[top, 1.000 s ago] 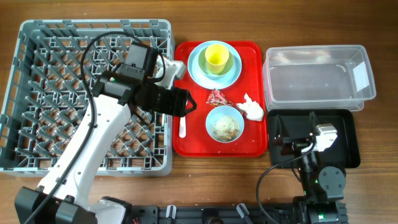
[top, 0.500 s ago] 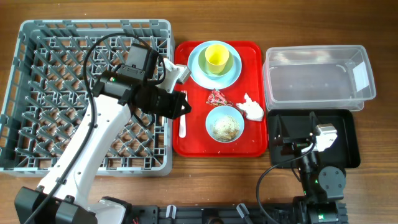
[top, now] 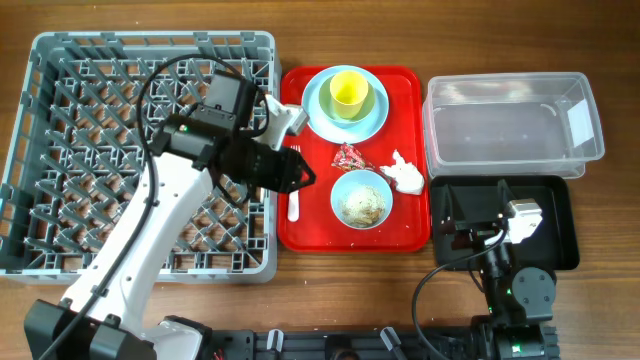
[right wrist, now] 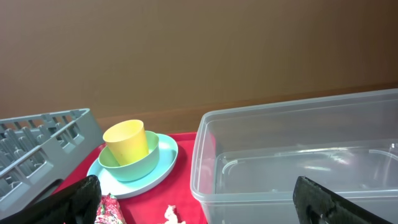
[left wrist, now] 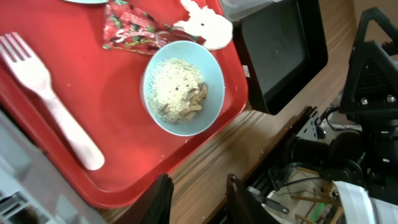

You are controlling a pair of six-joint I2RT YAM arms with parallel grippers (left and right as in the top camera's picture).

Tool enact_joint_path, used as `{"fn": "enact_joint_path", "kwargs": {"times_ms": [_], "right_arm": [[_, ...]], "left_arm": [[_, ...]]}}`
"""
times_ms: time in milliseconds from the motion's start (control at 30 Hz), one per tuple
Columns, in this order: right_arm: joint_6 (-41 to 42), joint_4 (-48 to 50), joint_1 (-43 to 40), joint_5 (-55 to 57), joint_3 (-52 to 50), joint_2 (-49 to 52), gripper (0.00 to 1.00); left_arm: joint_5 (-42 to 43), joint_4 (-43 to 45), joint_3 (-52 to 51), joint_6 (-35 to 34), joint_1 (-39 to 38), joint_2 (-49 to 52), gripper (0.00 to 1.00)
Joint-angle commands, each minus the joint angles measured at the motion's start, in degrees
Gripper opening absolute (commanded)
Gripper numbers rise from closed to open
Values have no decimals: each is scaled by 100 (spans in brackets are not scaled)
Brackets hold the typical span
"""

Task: Sort waste into correct bins and load items into the dishwasher rack
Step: 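Release the spoon and move the left gripper to the white fork, then lower the left gripper and grasp the white fork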

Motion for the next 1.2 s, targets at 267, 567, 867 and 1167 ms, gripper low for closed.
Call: {"fn": "enact_joint_path", "kwargs": {"times_ms": [267,567,867,1167], "right_arm": [[2,15,7,57,-7,-50,100],[0,15,7,57,-7,-50,100],[2,15,7,57,-7,-50,100],[0,15,7,57,-7,-50,100]], "left_arm": [[-4085,295,26,-3075,-1742,284,32],[-5370,780,11,-3528,-2258,1384,38],[-5370,1128,11,-3523,-2000,2358,37],[-5375,1276,11,-3523,-1910,2597,29]]}}
